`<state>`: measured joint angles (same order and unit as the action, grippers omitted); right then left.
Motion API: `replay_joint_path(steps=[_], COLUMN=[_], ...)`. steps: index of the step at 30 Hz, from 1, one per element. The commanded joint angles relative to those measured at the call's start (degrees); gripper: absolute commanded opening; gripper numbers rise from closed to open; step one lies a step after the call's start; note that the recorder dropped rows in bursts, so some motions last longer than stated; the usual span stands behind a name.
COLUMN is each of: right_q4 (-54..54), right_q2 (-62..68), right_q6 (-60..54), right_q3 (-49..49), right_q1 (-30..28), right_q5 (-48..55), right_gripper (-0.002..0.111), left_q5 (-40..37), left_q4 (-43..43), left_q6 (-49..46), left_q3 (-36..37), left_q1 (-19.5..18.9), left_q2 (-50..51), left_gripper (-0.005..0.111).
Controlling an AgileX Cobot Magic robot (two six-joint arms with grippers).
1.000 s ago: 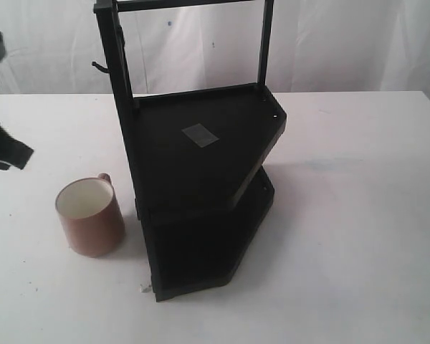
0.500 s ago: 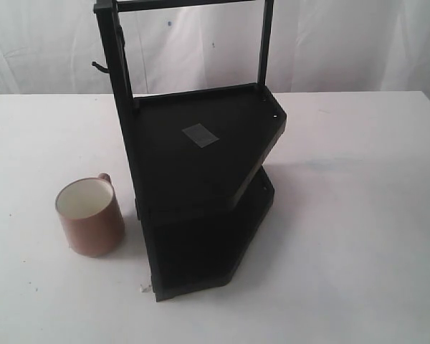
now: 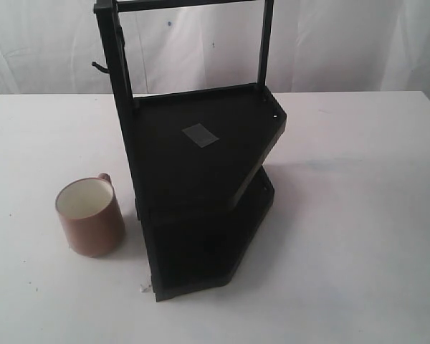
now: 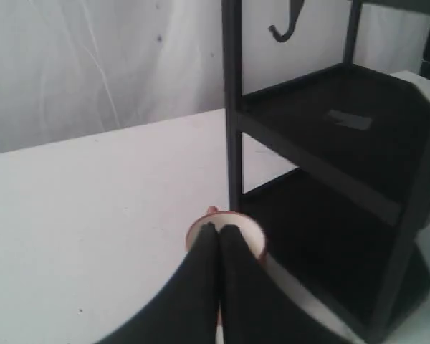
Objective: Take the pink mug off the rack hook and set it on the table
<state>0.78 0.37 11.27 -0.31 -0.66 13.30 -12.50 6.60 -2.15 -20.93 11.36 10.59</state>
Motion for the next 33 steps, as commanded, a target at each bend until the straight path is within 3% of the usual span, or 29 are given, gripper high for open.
replay_joint_path(steps=[1,5,10,33], right_q4=[-0.37,-0.37,-0.37,-0.37], right_q2=[-0.37,-0.37,-0.37,-0.37], right_q6=[0.03,0.03,0.03,0.03], right_q3=[0.31,0.31,0.31,0.31], right_q1=[0.07,0.07,0.07,0.07], right_q5=[-0.63,-0.63,-0.63,-0.63], right_gripper=[0.0,0.0,0.0,0.0], left_q5=[9.13,6.42,-1.15,0.82], left_q4=[-0.33,-0.33,-1.58,-3.24], left_q6=[-2.74,-2.6,-2.6,-2.6], left_q3=[12.94,20.17,20.93,20.93], left_q1=[-0.04,-0.04,-0.04,-0.04], left_q2=[-6.1,-9.73,-10.59,-10.59], left_gripper=[0.0,0.0,0.0,0.0])
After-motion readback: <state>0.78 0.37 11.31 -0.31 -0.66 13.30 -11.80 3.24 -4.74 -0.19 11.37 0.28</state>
